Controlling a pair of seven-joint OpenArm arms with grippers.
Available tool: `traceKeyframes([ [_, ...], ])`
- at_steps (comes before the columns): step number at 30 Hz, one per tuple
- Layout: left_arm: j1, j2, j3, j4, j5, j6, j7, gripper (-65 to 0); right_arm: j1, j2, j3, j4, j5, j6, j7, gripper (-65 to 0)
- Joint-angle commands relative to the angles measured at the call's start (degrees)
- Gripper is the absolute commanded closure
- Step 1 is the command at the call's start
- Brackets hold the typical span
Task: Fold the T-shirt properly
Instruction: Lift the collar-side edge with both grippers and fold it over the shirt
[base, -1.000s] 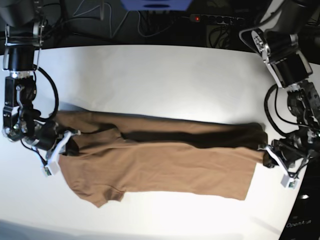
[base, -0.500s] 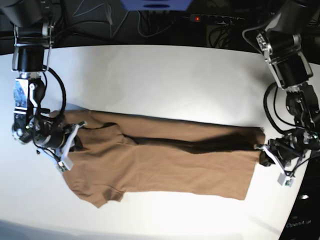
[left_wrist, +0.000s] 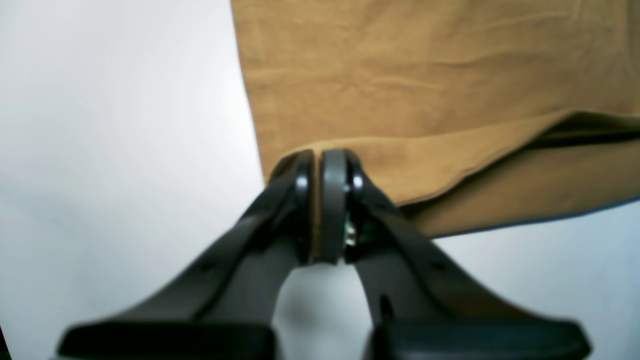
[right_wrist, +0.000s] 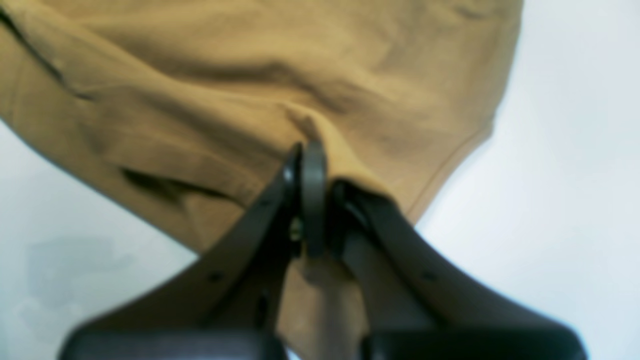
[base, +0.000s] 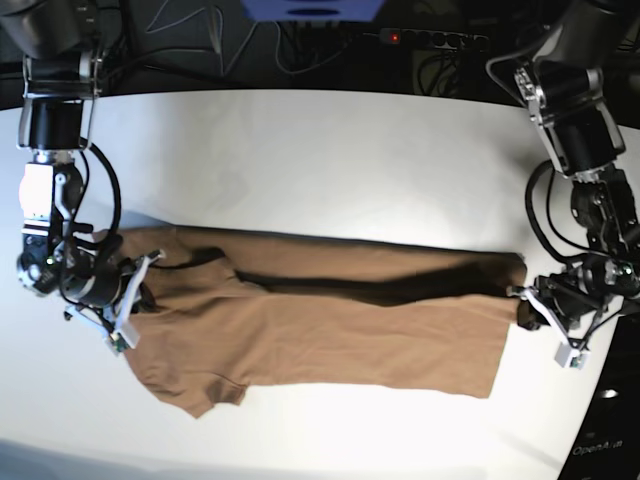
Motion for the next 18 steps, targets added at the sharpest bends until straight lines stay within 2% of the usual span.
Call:
traceKeyframes([
  [1, -1.7, -0.9, -0.1, 0.8, -0.8, -0.1, -1.2, -2.9, 1.9, 1.1, 0.3, 0.7, 0.5, 0.0, 2.0, -0.9],
  [15, -1.8, -1.0, -0.1, 1.4, -0.9, -0.1, -1.3, -3.6, 4.0, 1.1, 0.2, -3.6, -0.1, 0.0, 2.5, -1.5],
  [17, -1.8, -1.0, -0.1, 1.4, -0.9, -0.1, -1.3, -7.7, 4.1, 0.9, 0.2, -3.6, -2.1, 0.0, 2.5, -1.7],
  [18, -1.8, -1.0, -0.1, 1.4, -0.9, -0.1, -1.4, -11.9, 4.1, 0.1, 0.2, -3.6, -3.6, 0.0, 2.5, -2.8],
])
